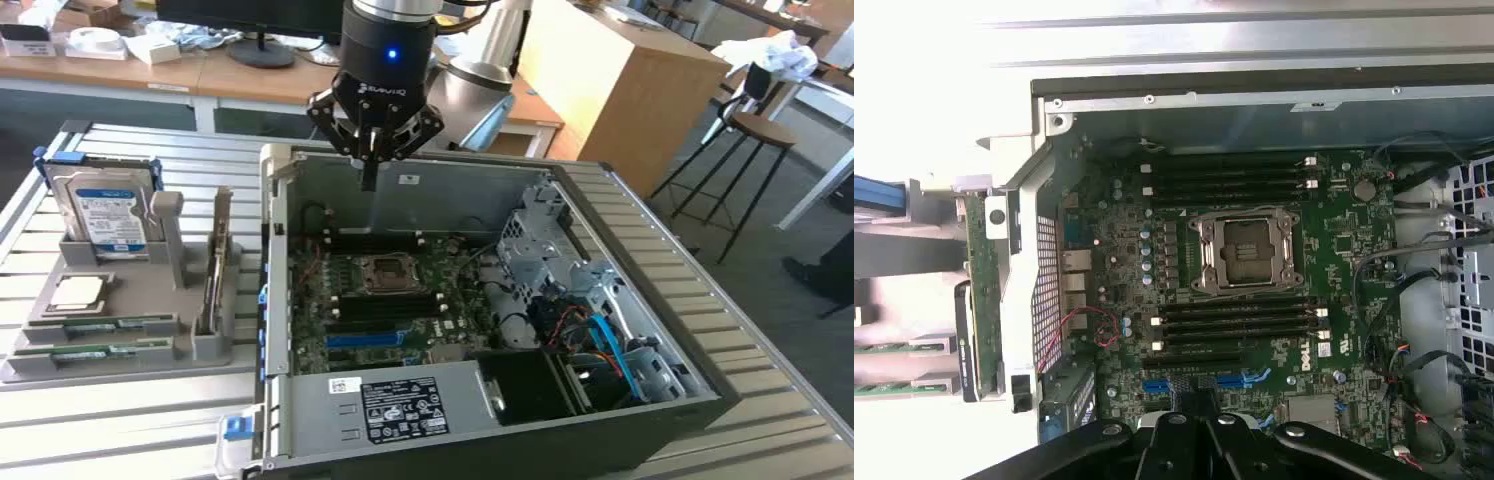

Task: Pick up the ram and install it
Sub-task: 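Reach for the ram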

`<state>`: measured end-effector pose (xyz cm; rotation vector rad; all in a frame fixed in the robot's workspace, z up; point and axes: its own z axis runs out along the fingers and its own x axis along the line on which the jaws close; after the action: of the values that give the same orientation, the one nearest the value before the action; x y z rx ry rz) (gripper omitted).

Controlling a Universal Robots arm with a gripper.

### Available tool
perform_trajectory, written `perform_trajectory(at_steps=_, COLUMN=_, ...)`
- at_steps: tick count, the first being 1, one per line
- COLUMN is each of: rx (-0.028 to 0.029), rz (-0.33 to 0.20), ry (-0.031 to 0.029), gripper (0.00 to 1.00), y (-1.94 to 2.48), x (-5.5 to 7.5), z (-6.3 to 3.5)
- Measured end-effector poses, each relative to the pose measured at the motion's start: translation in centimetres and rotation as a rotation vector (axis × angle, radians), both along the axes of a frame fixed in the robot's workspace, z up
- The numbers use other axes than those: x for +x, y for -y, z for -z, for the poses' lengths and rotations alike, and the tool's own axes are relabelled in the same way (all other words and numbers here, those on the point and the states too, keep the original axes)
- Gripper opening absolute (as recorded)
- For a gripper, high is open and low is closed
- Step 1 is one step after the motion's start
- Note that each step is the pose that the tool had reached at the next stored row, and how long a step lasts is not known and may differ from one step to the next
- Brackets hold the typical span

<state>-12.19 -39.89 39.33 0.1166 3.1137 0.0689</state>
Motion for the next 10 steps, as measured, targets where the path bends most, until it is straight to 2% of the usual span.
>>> perform_trajectory(at_steps=10, rx=0.0000, rz=0.000, ry=0.0000, gripper=0.10, y=0.00, x=0.00, z=0.00)
